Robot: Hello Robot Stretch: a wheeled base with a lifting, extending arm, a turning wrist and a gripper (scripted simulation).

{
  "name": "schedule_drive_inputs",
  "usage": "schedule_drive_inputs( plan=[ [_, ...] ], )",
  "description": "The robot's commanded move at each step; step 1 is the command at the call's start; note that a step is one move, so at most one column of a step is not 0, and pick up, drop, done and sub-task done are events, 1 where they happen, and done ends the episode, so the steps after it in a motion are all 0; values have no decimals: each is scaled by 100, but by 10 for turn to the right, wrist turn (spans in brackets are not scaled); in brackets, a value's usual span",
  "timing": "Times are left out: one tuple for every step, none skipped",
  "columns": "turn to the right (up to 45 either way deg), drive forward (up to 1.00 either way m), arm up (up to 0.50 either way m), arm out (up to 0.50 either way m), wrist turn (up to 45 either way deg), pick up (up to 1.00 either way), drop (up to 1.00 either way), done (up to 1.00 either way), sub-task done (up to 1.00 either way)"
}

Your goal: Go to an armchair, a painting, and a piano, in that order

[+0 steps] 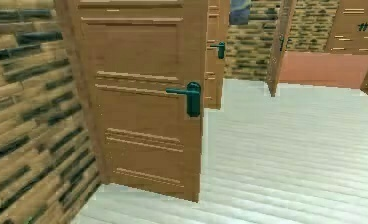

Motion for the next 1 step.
schedule_drive_inputs(
  plan=[
    [450,0,0,0,0,0,0,0,0]
  ],
)
